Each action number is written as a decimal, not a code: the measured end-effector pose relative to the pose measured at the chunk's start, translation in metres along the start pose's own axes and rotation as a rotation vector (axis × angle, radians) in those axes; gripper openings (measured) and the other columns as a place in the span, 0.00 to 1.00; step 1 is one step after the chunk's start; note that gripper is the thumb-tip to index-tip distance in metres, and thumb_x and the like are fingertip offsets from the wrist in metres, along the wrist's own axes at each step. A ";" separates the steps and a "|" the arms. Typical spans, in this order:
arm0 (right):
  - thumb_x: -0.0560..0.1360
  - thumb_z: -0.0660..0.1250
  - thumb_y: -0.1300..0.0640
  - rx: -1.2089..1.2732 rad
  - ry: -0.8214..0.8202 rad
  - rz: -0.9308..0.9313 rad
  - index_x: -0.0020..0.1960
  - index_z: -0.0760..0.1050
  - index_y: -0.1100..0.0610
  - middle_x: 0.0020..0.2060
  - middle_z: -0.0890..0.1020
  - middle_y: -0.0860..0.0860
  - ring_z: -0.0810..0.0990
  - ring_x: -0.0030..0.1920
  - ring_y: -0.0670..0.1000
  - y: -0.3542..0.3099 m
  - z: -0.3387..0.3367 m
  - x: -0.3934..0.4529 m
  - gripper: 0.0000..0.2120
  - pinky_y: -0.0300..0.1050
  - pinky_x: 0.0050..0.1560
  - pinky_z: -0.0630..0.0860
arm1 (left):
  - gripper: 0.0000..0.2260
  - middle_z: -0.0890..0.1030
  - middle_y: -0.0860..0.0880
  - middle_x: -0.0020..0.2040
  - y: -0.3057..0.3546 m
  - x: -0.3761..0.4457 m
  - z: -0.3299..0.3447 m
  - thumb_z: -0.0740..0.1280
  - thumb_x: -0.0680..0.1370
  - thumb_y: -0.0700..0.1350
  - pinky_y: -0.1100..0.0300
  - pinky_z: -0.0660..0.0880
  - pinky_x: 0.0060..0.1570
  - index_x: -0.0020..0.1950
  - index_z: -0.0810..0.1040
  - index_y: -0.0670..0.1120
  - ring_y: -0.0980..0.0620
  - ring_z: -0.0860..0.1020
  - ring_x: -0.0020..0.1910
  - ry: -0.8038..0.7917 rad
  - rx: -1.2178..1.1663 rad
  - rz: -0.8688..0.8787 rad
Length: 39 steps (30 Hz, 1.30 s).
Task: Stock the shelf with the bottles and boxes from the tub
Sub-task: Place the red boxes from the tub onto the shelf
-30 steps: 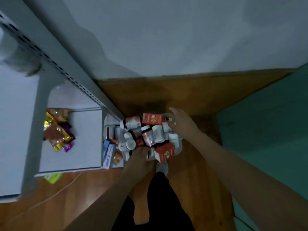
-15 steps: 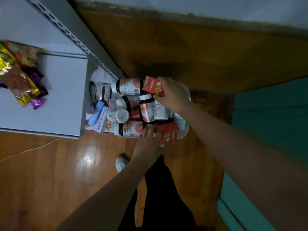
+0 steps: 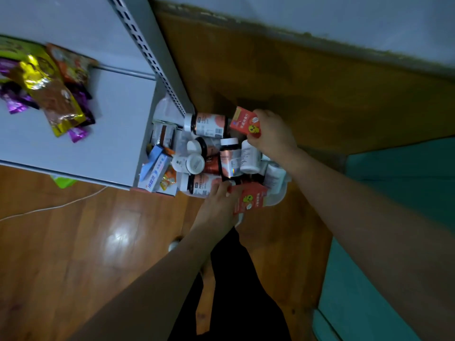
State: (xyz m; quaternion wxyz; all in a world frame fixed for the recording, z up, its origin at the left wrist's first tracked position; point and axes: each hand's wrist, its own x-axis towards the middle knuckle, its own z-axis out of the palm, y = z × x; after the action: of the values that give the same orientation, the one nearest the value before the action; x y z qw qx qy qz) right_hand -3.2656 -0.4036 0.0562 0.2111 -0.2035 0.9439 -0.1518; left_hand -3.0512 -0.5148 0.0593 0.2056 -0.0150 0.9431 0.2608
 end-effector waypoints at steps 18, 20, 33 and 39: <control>0.73 0.73 0.48 0.332 0.223 -0.167 0.64 0.72 0.52 0.54 0.79 0.48 0.78 0.54 0.48 -0.176 -0.068 -0.221 0.22 0.39 0.48 0.71 | 0.31 0.75 0.50 0.64 -0.066 -0.269 -0.115 0.76 0.71 0.52 0.52 0.74 0.62 0.72 0.70 0.53 0.51 0.73 0.63 0.460 -0.361 -0.215; 0.73 0.74 0.47 0.378 0.195 -0.196 0.66 0.71 0.52 0.55 0.78 0.49 0.78 0.53 0.47 -0.210 -0.058 -0.246 0.25 0.36 0.46 0.71 | 0.31 0.76 0.51 0.63 -0.077 -0.311 -0.123 0.77 0.70 0.51 0.57 0.74 0.61 0.72 0.72 0.52 0.53 0.75 0.61 0.548 -0.420 -0.256; 0.73 0.70 0.40 0.645 0.004 -0.605 0.68 0.70 0.48 0.54 0.80 0.43 0.79 0.53 0.38 -0.460 -0.045 -0.321 0.27 0.27 0.47 0.75 | 0.24 0.82 0.52 0.56 -0.120 -0.496 -0.182 0.75 0.72 0.41 0.65 0.77 0.49 0.64 0.72 0.54 0.58 0.82 0.52 1.133 -1.079 -0.431; 0.74 0.71 0.43 0.732 -0.088 -0.755 0.67 0.72 0.47 0.55 0.82 0.42 0.81 0.54 0.39 -0.579 -0.054 -0.313 0.24 0.34 0.53 0.78 | 0.27 0.79 0.50 0.58 -0.164 -0.537 -0.229 0.74 0.73 0.37 0.66 0.79 0.45 0.68 0.66 0.49 0.62 0.82 0.49 1.315 -1.214 -0.455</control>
State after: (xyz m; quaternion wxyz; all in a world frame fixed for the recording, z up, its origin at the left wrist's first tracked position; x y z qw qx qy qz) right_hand -2.8456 -0.7570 0.4243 0.2382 -0.4484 0.6804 -0.5284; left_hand -2.6245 -0.8126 0.3711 -0.3682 -0.4504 0.5459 0.6030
